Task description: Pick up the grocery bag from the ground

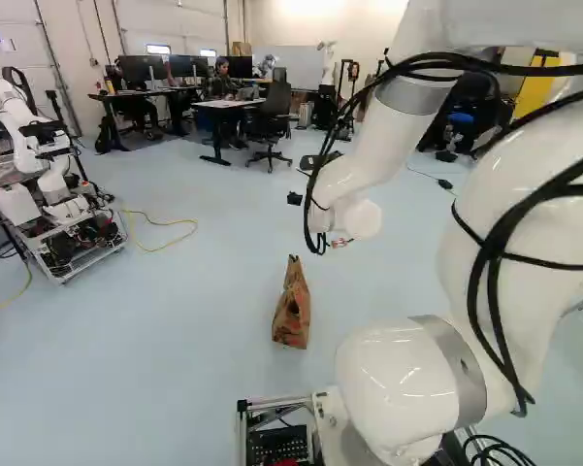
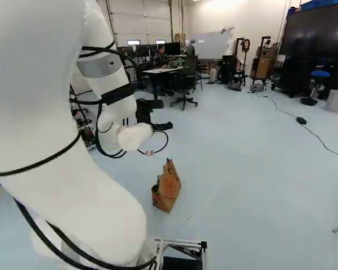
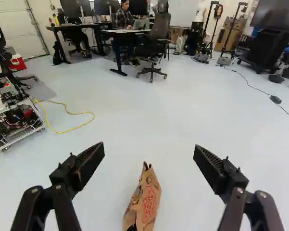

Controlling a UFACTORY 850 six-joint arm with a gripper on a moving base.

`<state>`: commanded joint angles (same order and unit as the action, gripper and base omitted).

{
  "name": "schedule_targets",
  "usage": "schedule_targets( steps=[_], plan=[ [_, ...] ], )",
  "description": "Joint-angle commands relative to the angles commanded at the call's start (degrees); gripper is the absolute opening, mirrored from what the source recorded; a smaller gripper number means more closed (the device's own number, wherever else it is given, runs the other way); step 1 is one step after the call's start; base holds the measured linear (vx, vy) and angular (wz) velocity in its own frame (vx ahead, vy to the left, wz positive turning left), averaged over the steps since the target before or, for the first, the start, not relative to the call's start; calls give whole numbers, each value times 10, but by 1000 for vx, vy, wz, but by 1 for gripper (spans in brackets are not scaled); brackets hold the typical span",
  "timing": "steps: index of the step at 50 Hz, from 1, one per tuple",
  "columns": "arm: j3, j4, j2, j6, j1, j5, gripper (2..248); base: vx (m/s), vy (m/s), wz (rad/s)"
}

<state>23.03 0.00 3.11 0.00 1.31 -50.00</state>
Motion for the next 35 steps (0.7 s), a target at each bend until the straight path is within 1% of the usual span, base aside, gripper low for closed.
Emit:
schedule_targets(
  steps=[10, 17, 24, 35],
  plan=[
    [50, 0, 47, 0, 7, 5, 247, 0, 0, 0],
    [86, 0, 78, 0, 12, 24, 247, 0, 0, 0],
    [121, 0, 109, 0, 17, 61, 247, 0, 0, 0],
    [177, 0, 156, 0, 27, 141, 247, 0, 0, 0]
  ],
)
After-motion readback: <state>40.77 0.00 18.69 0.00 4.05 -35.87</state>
